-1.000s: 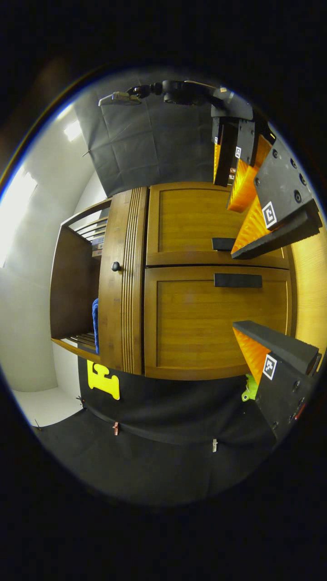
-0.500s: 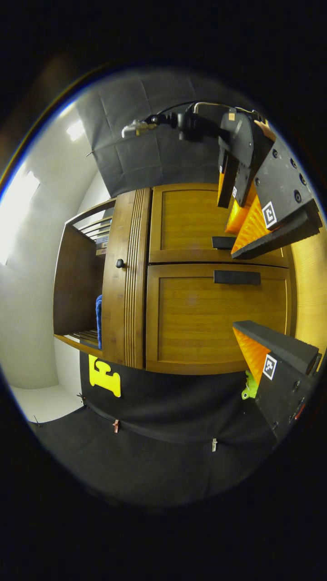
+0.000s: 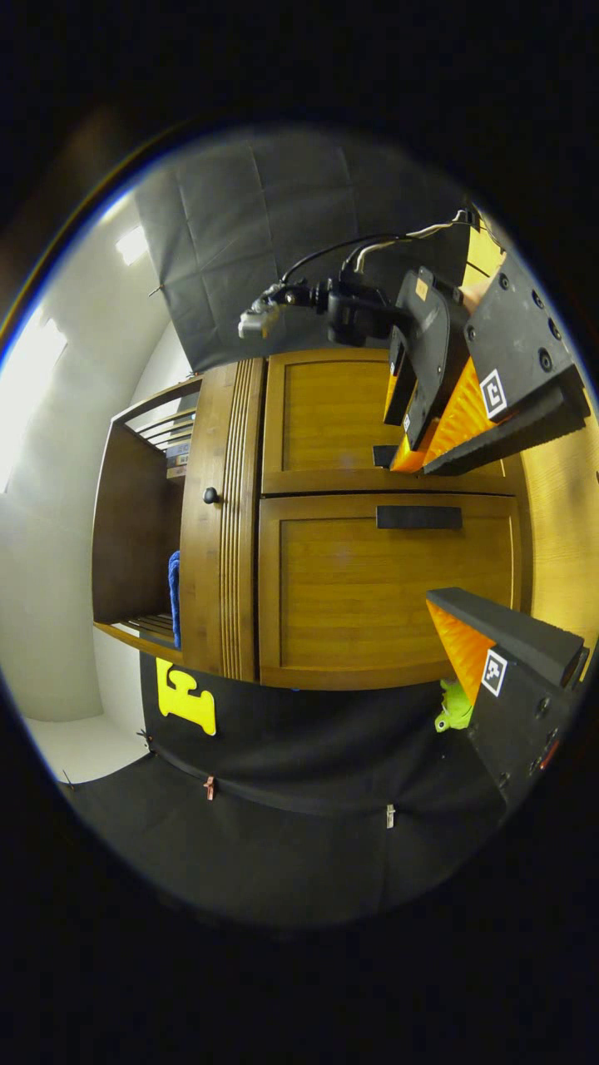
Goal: Open the right door of the double-door shoe cabinet with the right hand, and open the left door with the left hand.
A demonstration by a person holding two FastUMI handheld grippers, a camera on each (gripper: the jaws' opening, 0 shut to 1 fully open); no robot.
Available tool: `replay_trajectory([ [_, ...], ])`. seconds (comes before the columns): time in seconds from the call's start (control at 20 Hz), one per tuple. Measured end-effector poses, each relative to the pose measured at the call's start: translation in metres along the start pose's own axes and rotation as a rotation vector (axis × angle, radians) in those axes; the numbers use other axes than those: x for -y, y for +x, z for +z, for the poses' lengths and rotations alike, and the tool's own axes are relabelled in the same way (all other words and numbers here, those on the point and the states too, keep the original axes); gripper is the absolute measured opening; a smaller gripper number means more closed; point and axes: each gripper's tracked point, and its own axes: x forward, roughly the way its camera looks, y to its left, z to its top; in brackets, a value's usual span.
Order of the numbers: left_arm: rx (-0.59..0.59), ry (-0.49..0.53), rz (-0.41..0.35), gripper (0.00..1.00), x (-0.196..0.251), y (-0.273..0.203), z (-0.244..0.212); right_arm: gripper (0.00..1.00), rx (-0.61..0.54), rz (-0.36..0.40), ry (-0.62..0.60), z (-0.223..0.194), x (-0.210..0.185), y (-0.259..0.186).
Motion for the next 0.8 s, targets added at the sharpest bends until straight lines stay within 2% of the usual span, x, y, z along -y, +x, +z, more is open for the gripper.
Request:
replay_trajectory([
  [0.05,0.001,0.001,0.006,0.85,-0.001,-0.003,0.001,0.86,-0.009,-0.011,0.001,-0.005,0.003,0.005],
  [0.1,0.001,0.002,0.011,0.85,-0.002,-0.005,0.001,0.93,-0.023,-0.014,0.007,-0.009,0.005,0.009],
  [0.25,0.003,-0.002,0.038,0.85,-0.009,-0.012,0.002,0.83,-0.065,-0.028,0.029,-0.025,0.011,0.028],
  [0.3,0.002,-0.005,0.047,0.85,-0.012,-0.014,0.002,0.73,-0.078,-0.038,0.027,-0.031,0.013,0.033],
  [0.35,0.002,-0.011,0.054,0.85,-0.014,-0.015,0.002,0.79,-0.094,-0.05,0.02,-0.036,0.017,0.034],
  [0.4,0.002,-0.017,0.056,0.84,-0.016,-0.017,0.003,0.65,-0.071,-0.053,0.003,-0.033,0.019,0.031],
  [0.45,0.001,-0.023,0.058,0.84,-0.018,-0.018,0.003,0.71,-0.045,-0.039,-0.016,-0.027,0.017,0.03],
  [0.55,-0.003,-0.026,0.068,0.84,-0.022,-0.017,0.002,0.52,-0.029,-0.026,-0.04,-0.027,0.007,0.04],
  [0.65,-0.009,-0.021,0.081,0.84,-0.027,-0.019,-0.001,0.36,-0.004,-0.043,-0.086,-0.023,0.01,0.037],
  [0.8,-0.012,-0.027,0.094,0.86,-0.031,-0.02,-0.003,0.27,0.0,-0.044,-0.106,-0.022,0.011,0.036],
])
